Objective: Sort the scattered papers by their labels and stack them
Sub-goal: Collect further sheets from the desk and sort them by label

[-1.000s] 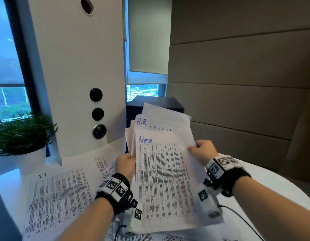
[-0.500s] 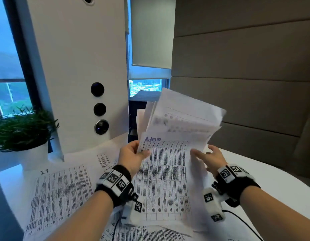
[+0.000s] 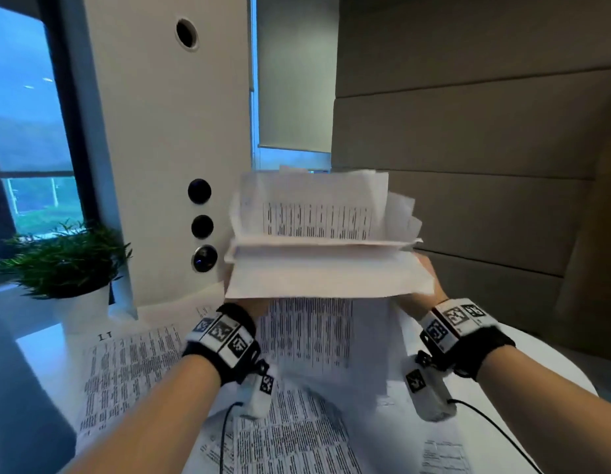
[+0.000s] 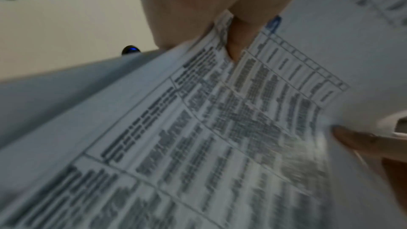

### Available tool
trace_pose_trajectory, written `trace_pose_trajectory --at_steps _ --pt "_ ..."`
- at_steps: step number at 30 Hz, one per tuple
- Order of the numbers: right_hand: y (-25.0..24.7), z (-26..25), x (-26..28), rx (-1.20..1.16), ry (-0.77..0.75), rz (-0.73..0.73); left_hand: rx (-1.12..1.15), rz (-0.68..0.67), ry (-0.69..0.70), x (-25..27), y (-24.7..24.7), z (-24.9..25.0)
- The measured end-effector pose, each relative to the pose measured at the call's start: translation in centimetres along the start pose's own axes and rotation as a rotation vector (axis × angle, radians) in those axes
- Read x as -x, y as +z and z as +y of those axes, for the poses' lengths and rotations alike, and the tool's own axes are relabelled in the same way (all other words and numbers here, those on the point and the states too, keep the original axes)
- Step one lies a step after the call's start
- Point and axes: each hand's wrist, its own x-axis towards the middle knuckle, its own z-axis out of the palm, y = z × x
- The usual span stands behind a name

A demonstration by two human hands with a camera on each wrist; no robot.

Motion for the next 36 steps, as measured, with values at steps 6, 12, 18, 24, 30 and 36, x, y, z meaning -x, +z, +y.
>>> trace_pose_trajectory --at_steps 6,12,18,24,30,36 --pt "1.6 0.4 1.9 -0.058 -0.036 0.210 -0.003 0.277 0.345 3.5 1.2 2.6" --pt "2.2 2.0 4.6 -0.156 0.030 0.116 0.005 0.131 0.293 5.6 1.6 0.3" --pt "1.9 1.1 4.2 -0.335 -0.027 0.170 0.061 0.077 0.305 5.6 0.7 0.5" --pt "2.1 1.4 4.0 -0.494 -0.042 0.111 0.113 0.052 0.231 5.2 0.4 -0.2" --pt "3.1 -0.4 3.6 -0.112 -0.217 0.155 0.074 0.120 0.227 5.0 0.9 1.6" --pt "2.8 0.0 3.7 -0.188 -0.033 0.087 -0.062 0.073 0.180 4.8 1.2 -0.1"
